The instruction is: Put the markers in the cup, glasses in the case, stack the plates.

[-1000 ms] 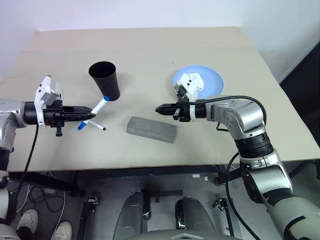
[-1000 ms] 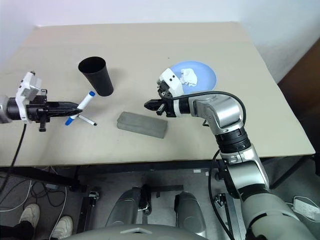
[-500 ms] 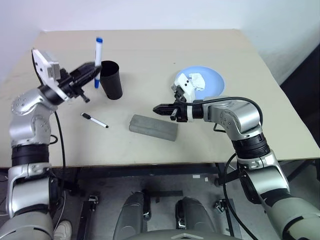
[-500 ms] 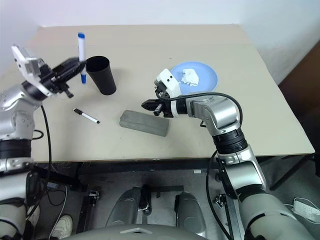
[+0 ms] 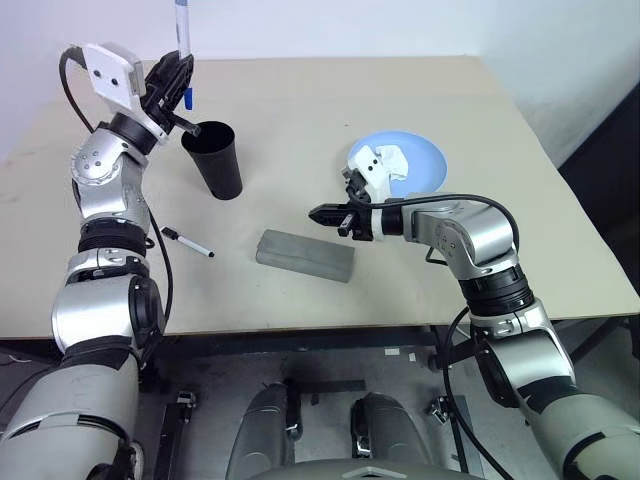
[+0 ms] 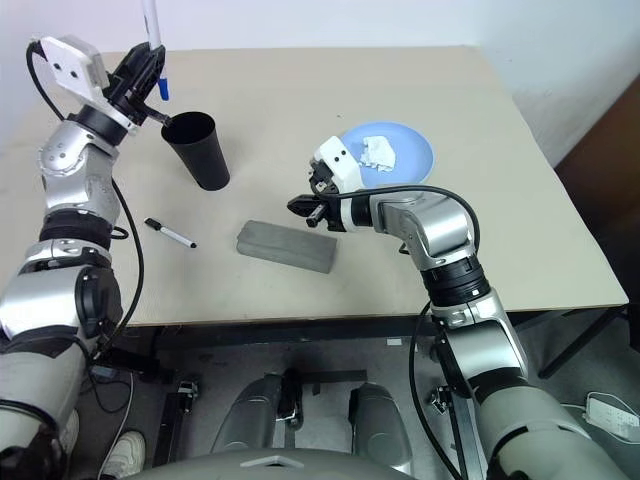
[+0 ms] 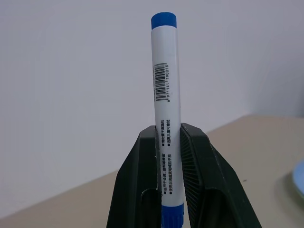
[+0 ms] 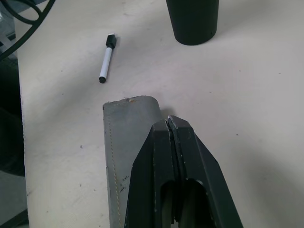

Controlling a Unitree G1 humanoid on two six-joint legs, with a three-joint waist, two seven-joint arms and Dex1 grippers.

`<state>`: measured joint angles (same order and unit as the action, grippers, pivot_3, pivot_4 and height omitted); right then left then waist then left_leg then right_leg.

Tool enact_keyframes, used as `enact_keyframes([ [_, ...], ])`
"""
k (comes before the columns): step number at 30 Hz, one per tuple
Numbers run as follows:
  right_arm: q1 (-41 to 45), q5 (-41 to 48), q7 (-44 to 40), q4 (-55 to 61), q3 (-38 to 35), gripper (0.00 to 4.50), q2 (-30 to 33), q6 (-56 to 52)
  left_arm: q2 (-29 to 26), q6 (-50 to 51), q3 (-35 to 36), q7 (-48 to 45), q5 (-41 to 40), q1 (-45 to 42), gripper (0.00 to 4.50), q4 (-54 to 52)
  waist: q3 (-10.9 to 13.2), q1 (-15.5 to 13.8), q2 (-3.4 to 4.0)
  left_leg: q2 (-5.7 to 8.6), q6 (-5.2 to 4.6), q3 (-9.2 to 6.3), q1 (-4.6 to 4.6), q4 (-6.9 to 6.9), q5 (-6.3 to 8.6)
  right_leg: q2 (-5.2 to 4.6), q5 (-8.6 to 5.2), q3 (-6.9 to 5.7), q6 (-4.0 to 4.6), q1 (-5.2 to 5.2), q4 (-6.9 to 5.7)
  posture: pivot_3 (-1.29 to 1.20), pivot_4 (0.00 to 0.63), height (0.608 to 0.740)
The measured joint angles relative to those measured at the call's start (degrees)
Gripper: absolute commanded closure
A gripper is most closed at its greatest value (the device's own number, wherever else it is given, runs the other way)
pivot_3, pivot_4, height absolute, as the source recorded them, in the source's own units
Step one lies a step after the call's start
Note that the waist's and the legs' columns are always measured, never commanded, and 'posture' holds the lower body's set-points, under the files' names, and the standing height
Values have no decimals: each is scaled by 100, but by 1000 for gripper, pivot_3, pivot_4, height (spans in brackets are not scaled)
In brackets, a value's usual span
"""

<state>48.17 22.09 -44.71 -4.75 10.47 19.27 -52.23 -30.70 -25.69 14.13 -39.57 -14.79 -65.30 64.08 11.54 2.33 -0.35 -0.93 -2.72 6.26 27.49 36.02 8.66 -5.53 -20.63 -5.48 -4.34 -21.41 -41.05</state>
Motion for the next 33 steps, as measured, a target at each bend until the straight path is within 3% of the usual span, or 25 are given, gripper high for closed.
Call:
enact_keyframes([
  [27, -4, -118, 79, -7, 35, 4500, 10, 38, 166, 396, 85, -31, 43, 174, 4218, 203, 6, -3, -11, 0, 12, -2, 4, -1, 7, -2, 0, 0, 0, -2, 3, 0, 150, 707],
  [33, -4, -119, 80, -7, 35, 4500, -12, 66, 166, 480, 93, -98, 26, 175, 2199, 81, 6, -2, -11, 0, 13, -2, 4, -1, 8, -2, 0, 0, 0, -2, 3, 0, 150, 707],
])
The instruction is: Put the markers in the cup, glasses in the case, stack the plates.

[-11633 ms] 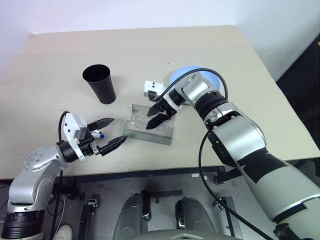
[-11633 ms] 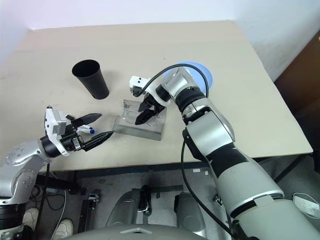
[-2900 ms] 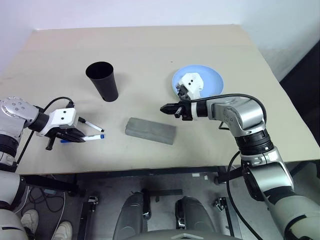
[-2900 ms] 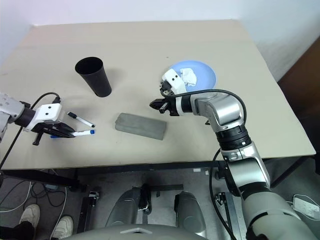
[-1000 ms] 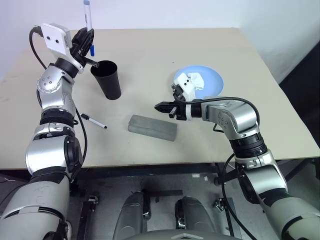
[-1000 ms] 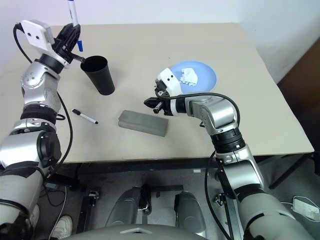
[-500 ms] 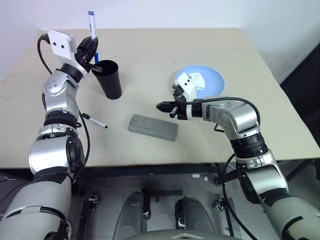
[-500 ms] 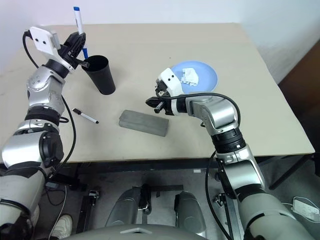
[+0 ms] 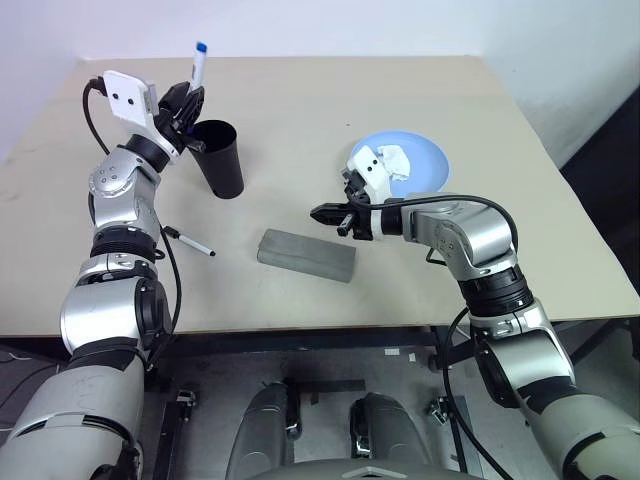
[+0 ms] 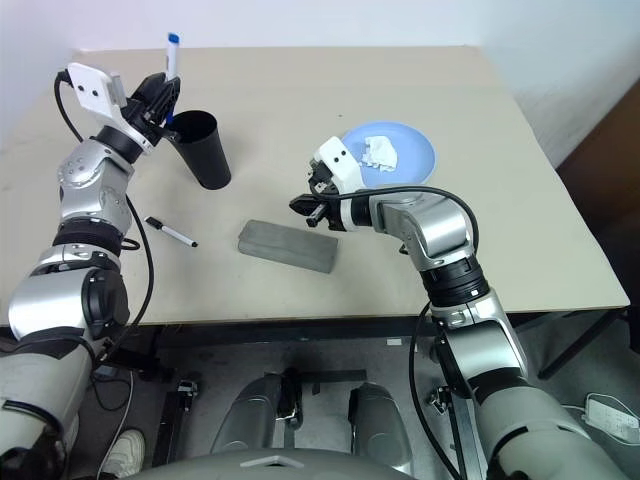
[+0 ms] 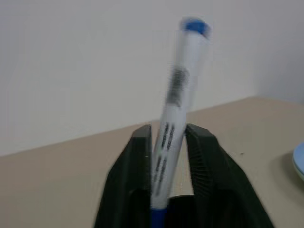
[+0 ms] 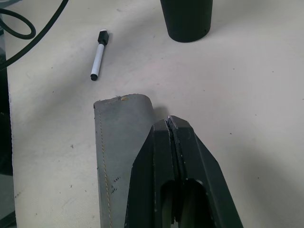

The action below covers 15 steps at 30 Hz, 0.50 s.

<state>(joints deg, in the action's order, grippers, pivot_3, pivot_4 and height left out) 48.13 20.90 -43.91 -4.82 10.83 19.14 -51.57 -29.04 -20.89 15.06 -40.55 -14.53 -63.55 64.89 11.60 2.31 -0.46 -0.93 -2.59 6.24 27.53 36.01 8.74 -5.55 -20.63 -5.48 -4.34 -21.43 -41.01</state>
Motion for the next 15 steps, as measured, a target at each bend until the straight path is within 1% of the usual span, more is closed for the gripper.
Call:
enact_keyframes([
  [5, 0, -4, 0, -8, 0, 4500, -2, 74, 3, 43, 4, -67, -13, 66, 565, -88, 0, 4, 0, 0, 0, 0, 0, -1, 0, 0, 0, 0, 0, 0, 0, 0, 150, 707],
  [15, -6, -2, -6, -11, 1, 4500, -5, 74, 93, 223, 41, -234, -209, 240, 565, -538, 0, 5, 0, 0, 1, -1, 0, -4, 0, 0, 0, 0, 0, 0, 3, 0, 150, 707],
])
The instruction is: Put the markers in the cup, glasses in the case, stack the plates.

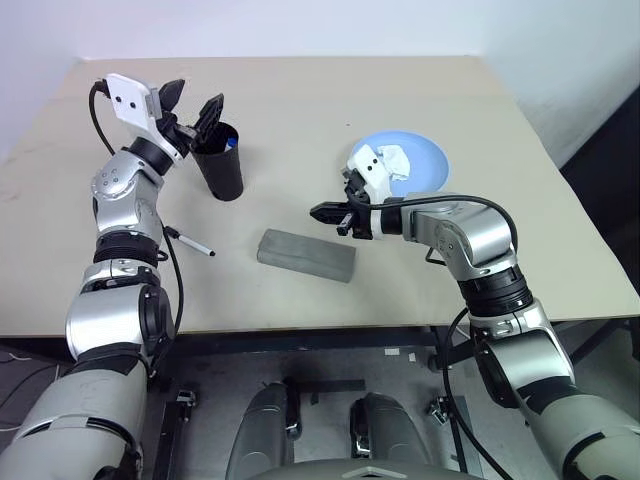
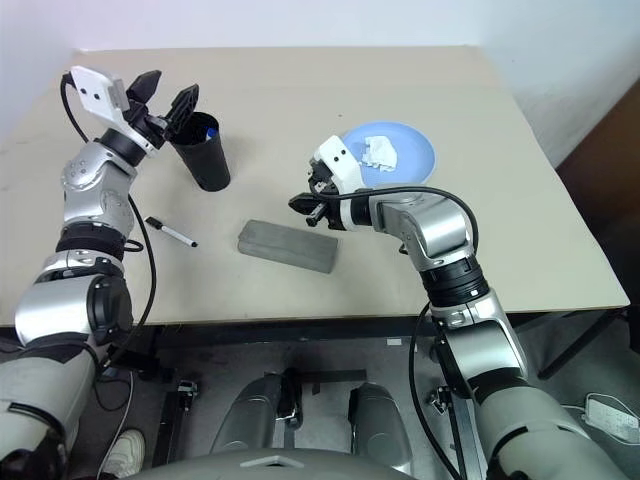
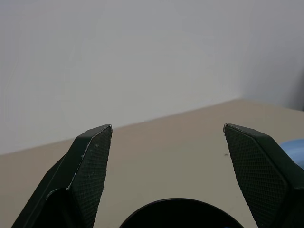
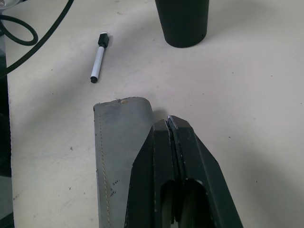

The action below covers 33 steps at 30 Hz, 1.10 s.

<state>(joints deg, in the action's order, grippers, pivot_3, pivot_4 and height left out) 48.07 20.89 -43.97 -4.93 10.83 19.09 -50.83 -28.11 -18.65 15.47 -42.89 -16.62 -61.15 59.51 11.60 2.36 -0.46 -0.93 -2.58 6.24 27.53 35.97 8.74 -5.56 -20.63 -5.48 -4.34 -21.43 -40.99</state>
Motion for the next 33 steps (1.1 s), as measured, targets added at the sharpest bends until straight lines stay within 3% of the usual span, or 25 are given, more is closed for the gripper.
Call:
enact_keyframes([
  [6, -28, 18, -14, 13, 0, 4500, -26, -9, -209, 690, 19, -347, -341, 605, 565, -1247, 0, 30, 0, -1, 3, 1, 0, -10, -2, 1, 0, 1, 0, -2, 6, 0, 150, 707],
  [11, -120, 75, -28, 59, -16, 4500, -37, -123, -1234, 2140, 140, -1368, -1079, 1680, 565, -3156, 1, 61, 0, -2, 34, 0, -3, -42, -21, 4, 0, 1, 2, -3, 32, 0, 150, 707],
  [16, -162, 232, -52, 101, -64, 4500, -58, -180, -2249, 3606, 383, -2220, -1833, 2281, 565, -4197, 1, 2, 0, 2, 35, -4, -14, -74, -20, 3, 7, -5, 10, -2, 82, 0, 150, 707],
  [18, -178, 343, -140, 177, -69, 4500, -63, -184, -2808, 3967, 308, -2826, -1890, 2563, 565, -4272, 2, 16, 0, 6, 33, -4, -13, -86, -17, 2, 13, -4, 8, -4, 100, 0, 150, 707],
  [21, -229, 521, -281, 284, -156, 4500, -31, -185, -3210, 4029, 110, -3452, -1749, 2673, 565, -4185, 2, -12, 0, 6, 32, -4, -12, -96, -14, 1, 13, -5, 9, -9, 108, 0, 150, 707],
  [28, -358, 769, -619, 591, -285, 4500, 271, -136, -3375, 3383, -956, -4580, -800, 2548, 565, -3461, 2, 12, 0, 6, 27, 1, -4, -130, -11, 1, 25, 2, 29, -32, 133, 0, 150, 707],
  [33, -383, 806, -648, 613, -297, 4500, 381, -134, -3385, 2336, -2047, -4924, -105, 1895, 565, -2475, 1, 8, 0, 6, 57, 9, 9, -162, -34, 2, 25, 3, 30, -49, 153, 0, 150, 707],
])
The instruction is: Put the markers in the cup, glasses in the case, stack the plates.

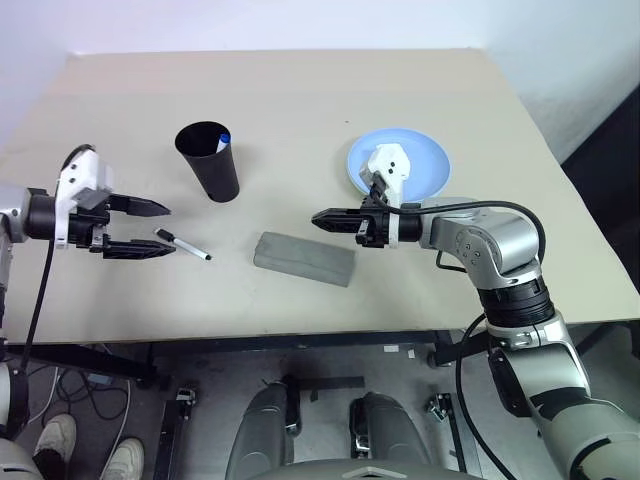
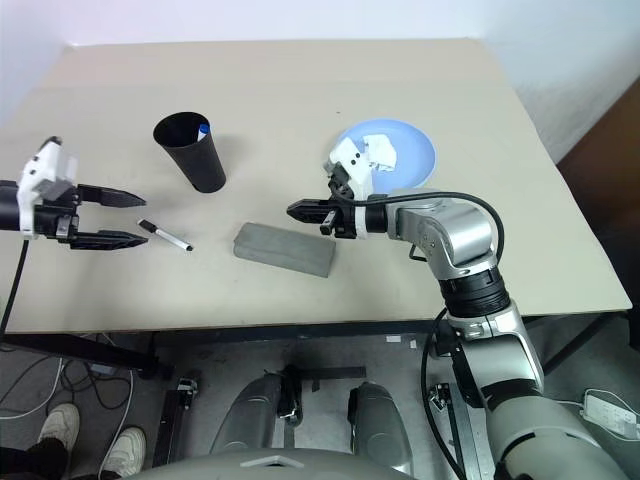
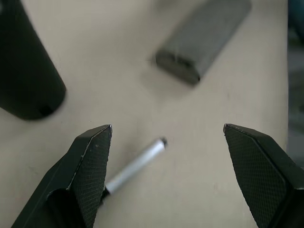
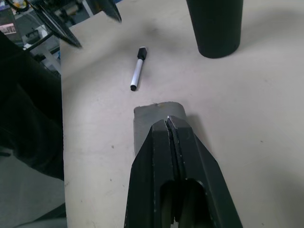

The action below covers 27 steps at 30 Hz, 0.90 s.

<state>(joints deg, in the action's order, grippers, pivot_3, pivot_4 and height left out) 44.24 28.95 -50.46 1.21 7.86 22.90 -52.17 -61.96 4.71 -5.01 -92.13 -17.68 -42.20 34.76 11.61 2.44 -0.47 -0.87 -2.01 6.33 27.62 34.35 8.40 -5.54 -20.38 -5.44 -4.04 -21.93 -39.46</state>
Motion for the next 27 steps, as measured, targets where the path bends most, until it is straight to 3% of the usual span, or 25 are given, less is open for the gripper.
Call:
enact_keyframes([
  [8, -195, 66, 221, 274, -21, 4500, 21, -69, 467, -1446, -1842, -15, 539, -1678, 565, 1562, 0, -8, -1, -3, -32, 5, 77, 60, -17, 11, 4, -7, -11, -25, -28, 0, 150, 707],
  [17, -508, 189, 545, 726, -155, 4500, 81, -320, 644, -2874, -3824, -16, 1140, -2687, 565, 2855, 1, 3, -2, -7, -76, 0, 77, 88, -14, 0, 33, 0, -18, -64, -64, 0, 150, 707],
  [21, -595, 279, 681, 840, -215, 4500, 76, -411, 828, -3339, -4100, -17, 1629, -2966, 565, 3382, 1, -32, -3, -3, -76, -4, 87, 91, -14, -9, 35, -2, -12, -67, -55, 0, 150, 707],
  [27, -728, 342, 890, 997, -274, 4500, 78, -499, 1199, -3773, -3844, -16, 2317, -3081, 565, 3892, 1, -18, -3, -2, -81, -4, 92, 89, -16, -11, 36, -3, -14, -69, -49, 0, 150, 707],
])
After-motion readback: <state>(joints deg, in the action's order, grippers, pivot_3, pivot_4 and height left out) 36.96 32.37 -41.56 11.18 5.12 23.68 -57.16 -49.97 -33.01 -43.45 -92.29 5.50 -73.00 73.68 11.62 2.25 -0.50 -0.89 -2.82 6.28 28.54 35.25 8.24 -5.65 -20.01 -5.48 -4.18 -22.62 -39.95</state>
